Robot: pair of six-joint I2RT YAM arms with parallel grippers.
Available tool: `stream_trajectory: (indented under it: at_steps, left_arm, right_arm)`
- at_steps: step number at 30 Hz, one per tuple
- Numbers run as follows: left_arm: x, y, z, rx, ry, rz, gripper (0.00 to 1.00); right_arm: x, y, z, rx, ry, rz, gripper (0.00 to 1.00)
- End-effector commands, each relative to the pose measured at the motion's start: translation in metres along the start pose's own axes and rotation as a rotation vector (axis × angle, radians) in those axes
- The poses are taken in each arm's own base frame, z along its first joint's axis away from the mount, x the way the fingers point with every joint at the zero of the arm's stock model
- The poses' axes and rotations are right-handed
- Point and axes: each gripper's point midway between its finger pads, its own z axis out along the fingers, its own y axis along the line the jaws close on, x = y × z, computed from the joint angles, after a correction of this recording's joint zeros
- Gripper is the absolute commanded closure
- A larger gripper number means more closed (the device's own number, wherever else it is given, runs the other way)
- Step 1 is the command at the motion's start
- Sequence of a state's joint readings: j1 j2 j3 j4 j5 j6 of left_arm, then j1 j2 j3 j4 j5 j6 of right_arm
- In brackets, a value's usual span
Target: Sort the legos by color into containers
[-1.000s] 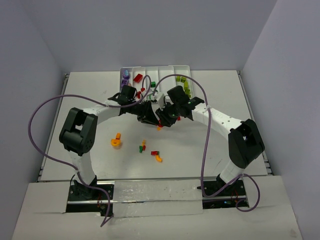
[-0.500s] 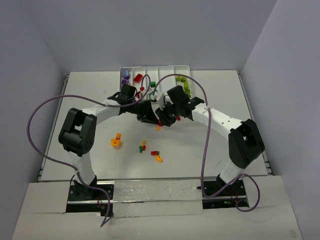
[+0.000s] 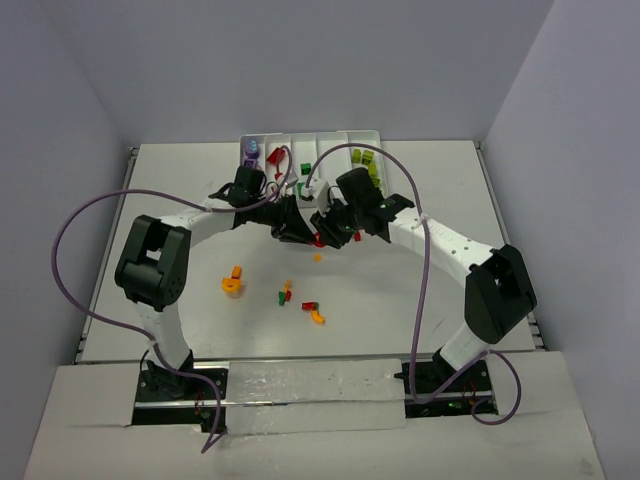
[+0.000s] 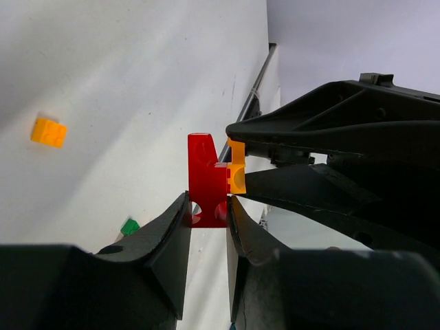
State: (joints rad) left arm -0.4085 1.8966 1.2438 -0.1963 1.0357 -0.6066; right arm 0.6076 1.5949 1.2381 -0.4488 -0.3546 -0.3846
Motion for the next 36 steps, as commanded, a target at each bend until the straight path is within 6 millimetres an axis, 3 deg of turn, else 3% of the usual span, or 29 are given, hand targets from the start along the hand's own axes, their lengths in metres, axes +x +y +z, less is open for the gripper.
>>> stream_trajectory:
  at_steps: [1,7,15,22,25,31,32,33,34,36]
  left_arm:
    - [-0.01,0.026,-0.006,-0.041,-0.045,-0.068,1.0]
    - [-0.022,0.035,-0.011,-0.162,-0.087,0.026,1.0]
    - [-0.029,0.067,-0.028,-0.406,-0.174,0.106,1.0]
    - [-0.036,0.054,-0.027,-0.327,-0.174,0.103,1.0]
    - [-0.058,0.042,-0.042,-0.342,-0.235,0.164,1.0]
    - [-0.113,0.018,-0.082,-0.457,-0.399,0.314,1.0]
    - [-0.123,0.016,-0.092,-0.477,-0.436,0.333,1.0]
    - [-0.129,0.015,-0.099,-0.488,-0.46,0.342,1.0]
    - [-0.139,0.014,-0.108,-0.501,-0.496,0.352,1.0]
    - [-0.147,0.016,-0.116,-0.509,-0.523,0.352,1.0]
  right_arm:
    - [-0.039,-0.011,-0.034,0.073,-0.096,-0.069,1.0]
    - [-0.046,-0.006,-0.034,0.032,-0.099,-0.064,1.0]
    - [-0.048,0.003,-0.031,-0.017,-0.088,0.013,1.0]
    - [-0.046,-0.007,-0.033,0.035,-0.09,-0.014,1.0]
    - [-0.047,-0.022,-0.035,0.083,-0.095,-0.009,1.0]
    - [-0.059,-0.075,-0.035,0.191,-0.112,0.055,1.0]
    - [-0.056,-0.094,-0.028,0.223,-0.097,0.087,1.0]
    - [-0.064,-0.105,-0.026,0.236,-0.111,0.098,1.0]
    - [-0.057,-0.115,-0.012,0.235,-0.087,0.128,1.0]
    - [-0.058,-0.135,-0.003,0.253,-0.087,0.16,1.0]
